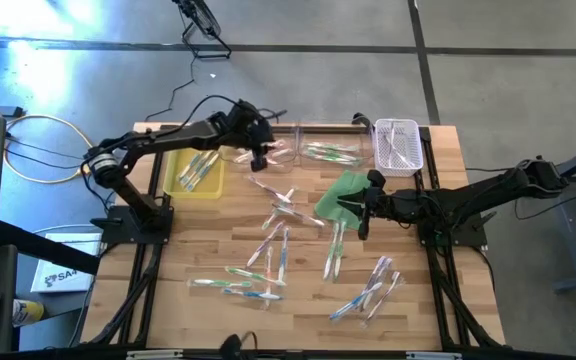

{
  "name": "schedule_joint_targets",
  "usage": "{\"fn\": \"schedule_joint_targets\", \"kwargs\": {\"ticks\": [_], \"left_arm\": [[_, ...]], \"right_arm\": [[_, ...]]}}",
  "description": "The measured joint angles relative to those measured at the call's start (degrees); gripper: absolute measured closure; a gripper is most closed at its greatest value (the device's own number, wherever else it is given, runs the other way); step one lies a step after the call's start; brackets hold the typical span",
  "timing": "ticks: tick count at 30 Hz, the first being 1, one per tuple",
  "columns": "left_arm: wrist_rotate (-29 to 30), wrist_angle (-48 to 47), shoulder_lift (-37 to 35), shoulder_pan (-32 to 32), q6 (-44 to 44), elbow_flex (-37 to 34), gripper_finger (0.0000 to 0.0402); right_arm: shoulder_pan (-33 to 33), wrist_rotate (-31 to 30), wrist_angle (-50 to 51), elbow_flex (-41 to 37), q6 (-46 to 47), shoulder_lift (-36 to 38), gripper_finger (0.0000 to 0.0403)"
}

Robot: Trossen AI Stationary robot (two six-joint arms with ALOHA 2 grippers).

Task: Pick & Place Toothbrushes
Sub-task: Put the purple toothbrush into the white bin

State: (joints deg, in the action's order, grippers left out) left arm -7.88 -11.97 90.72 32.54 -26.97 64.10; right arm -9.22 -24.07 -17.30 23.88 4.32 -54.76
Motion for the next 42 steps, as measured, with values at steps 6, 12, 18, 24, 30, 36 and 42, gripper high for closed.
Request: {"fn": "schedule_joint_targets", "kwargs": {"ticks": [6, 12, 18, 24, 30, 36, 42], "left_arm": [[-0.6, 1.4, -1.7, -7.3, -1.5, -2.5, 0.0309], [-0.9, 10.2, -11.8, -14.4, -4.2, -7.5, 0.0309], [-0.4, 17.3, -24.3, -17.2, -8.3, -15.9, 0.0309], [-0.4, 21.7, -31.2, -19.8, -10.8, -23.7, 0.0309], [-0.6, 23.2, -32.6, -23.4, -10.3, -26.4, 0.0309], [-0.6, 22.3, -32.5, -26.8, -10.5, -26.4, 0.0309], [-3.2, 19.9, -35.9, -31.3, -16.3, -26.4, 0.0309]], "right_arm": [[0.0, 0.0, 0.0, 0.0, 0.0, 0.0, 0.0357], [0.0, 0.0, 0.0, 0.0, 0.0, 0.0, 0.0357], [0.0, 0.0, 0.0, 0.0, 0.0, 0.0, 0.0357], [0.0, 0.0, -0.1, 0.0, 0.0, 0.0, 0.0357], [0.0, 0.0, -0.1, 0.0, 0.0, 0.0, 0.0357], [0.0, 0.0, -0.1, 0.0, 0.3, 0.0, 0.0357], [0.0, 0.2, -0.1, 0.0, 0.4, 0.0, 0.0357]]}}
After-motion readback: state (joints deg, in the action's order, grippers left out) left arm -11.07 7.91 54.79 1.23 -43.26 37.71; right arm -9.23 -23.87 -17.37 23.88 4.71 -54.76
